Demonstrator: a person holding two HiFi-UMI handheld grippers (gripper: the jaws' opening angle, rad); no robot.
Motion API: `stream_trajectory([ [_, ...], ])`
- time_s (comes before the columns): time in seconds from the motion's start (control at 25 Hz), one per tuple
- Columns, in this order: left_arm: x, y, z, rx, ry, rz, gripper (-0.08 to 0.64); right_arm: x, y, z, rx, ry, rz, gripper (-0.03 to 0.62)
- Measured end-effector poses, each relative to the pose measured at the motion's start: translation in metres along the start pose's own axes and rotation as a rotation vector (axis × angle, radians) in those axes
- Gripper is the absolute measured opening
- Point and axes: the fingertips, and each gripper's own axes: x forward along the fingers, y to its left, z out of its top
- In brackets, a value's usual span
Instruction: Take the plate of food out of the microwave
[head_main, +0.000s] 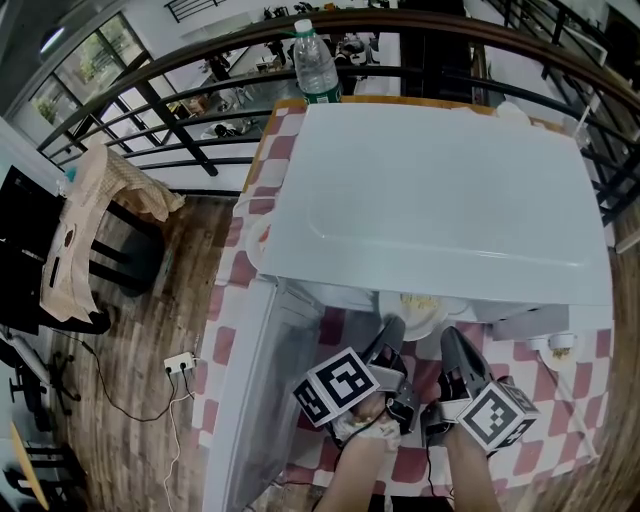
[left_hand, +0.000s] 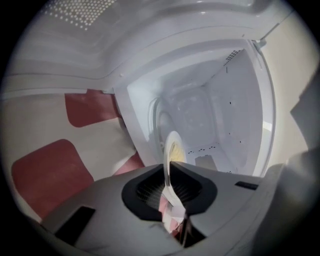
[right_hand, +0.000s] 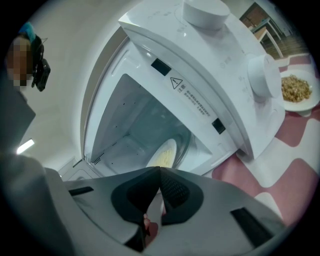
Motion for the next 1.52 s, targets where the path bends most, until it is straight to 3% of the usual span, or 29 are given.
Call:
stream_trajectory([
  [0.08,-0.003,0.002,-0.002,-0.005,-0.002,-0.004,0.051,-0.001,-0.004,-0.002,0.029,0.01,0.009,-0.006],
  [0.12,-0.004,0.002,-0.003,-0.007,-0.002,-0.005,0.051,-0.001,-0.006,-0.003,0.04,0.014,0.006,0.048],
  [0.2,-0.006,0.004,-0.005,-0.006,0.001,-0.006,0.043,0.0,-0.008,-0.004,0.064,0.007,0.015,0.046],
  [0.32,-0.008,0.005,-0.009,0.008,0.011,-0.008,0.038,0.006,-0.001,-0.004,0.142,-0.026,0.1,0.048],
  [0.48,-0.009,0.006,-0.013,-0.004,0.014,-0.014,0.037,0.01,-0.002,-0.01,0.203,-0.011,0.125,0.155],
  [0.72,-0.01,0.007,-0.012,-0.005,0.02,-0.023,0.037,0.024,0.001,-0.013,0.239,0.011,0.217,0.155],
  [0.92,-0.01,0.008,-0.012,-0.001,0.019,-0.027,0.037,0.031,-0.003,-0.023,0.249,0.057,0.217,0.15],
  [0.96,-0.01,0.008,-0.012,-0.001,0.018,-0.027,0.037,0.031,-0.003,-0.024,0.252,0.058,0.216,0.1],
  [1.08,-0.01,0.008,-0.012,0.0,0.016,-0.026,0.037,0.031,0.0,-0.026,0.259,0.063,0.224,0.087],
  [1.16,-0.009,0.008,-0.012,0.003,0.015,-0.026,0.037,0.032,0.002,-0.027,0.26,0.064,0.223,0.038],
  [1.52,-0.015,0.007,-0.019,0.0,0.014,-0.033,0.04,0.021,-0.004,-0.029,0.289,0.061,0.179,0.028],
])
